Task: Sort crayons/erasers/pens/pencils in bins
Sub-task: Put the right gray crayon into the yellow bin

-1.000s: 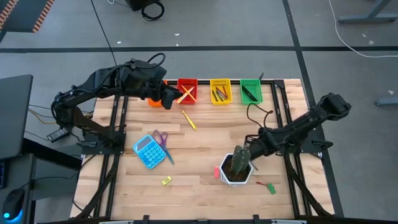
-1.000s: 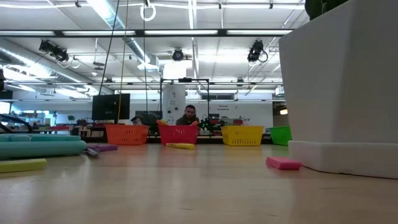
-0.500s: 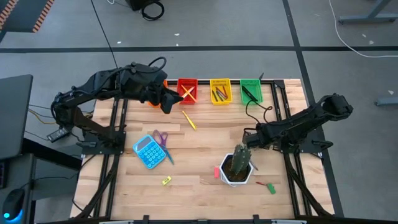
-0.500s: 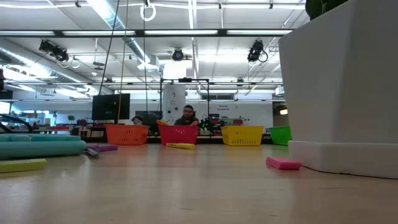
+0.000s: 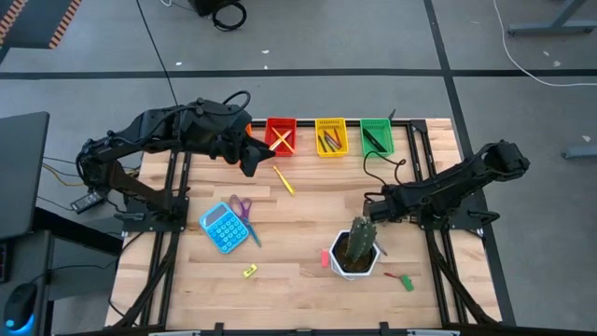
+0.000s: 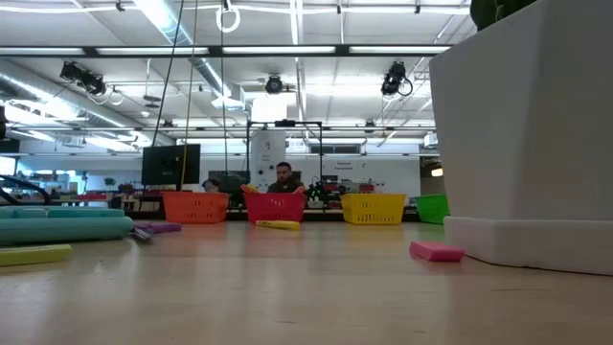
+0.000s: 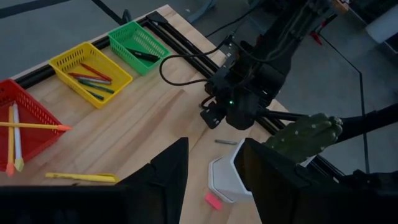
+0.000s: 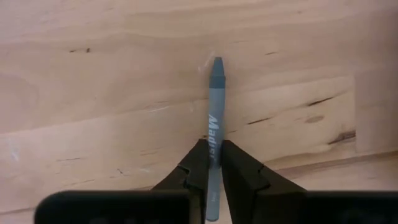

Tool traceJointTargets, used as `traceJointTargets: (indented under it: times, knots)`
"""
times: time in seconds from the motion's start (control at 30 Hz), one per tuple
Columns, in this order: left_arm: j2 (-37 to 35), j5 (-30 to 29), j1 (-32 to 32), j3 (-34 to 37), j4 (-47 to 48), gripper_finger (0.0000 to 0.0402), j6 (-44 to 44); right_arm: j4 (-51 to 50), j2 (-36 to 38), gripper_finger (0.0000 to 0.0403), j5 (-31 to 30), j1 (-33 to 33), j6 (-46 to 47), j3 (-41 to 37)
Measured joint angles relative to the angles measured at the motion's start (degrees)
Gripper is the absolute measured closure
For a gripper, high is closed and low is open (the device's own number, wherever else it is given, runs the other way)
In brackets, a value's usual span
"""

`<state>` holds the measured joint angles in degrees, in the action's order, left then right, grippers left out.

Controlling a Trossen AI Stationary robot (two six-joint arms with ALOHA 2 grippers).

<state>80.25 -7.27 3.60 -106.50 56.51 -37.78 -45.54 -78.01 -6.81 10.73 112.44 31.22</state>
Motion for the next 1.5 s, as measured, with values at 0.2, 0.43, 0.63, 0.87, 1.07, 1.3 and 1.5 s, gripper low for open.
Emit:
traceJointTargets:
  times: [0.2, 0.43, 0.63, 0.87, 1.07, 1.3, 1.5]
  knots:
    - [0.0, -0.02, 0.0, 0.0, 0.0, 0.0239, 0.0, -0.04, -0.03, 0.0361, -0.85, 0.02, -0.9, -0.04]
    - [0.0, -0.04, 0.05, 0.0, -0.02, 0.0239, 1.21, -0.03, -0.06, 0.0362, -1.16, 0.02, -3.29, -0.09]
    - [0.0, -0.63, 0.13, 0.0, -0.07, 0.0239, 1.41, -0.35, 1.1, 0.0362, -3.06, 0.02, -6.41, 1.48]
    - [0.0, -1.12, 1.85, 0.0, -0.14, 0.0239, 1.22, 0.19, 1.96, 0.0363, -5.75, -1.83, -11.89, 5.02]
    - [0.0, -1.33, 3.8, 0.0, -0.13, 0.0239, 0.94, 0.83, 2.01, 0.0363, -7.61, -6.96, -22.96, 9.36]
    - [0.0, -1.51, 5.9, 0.0, -0.45, 0.0239, 2.93, 2.07, 1.99, 0.0363, -8.21, -20.4, -42.03, 17.34]
    - [0.0, -2.96, 11.59, 0.0, -3.64, 0.0239, 10.04, 7.88, 0.35, 0.0363, -6.45, -32.41, -56.67, 24.97]
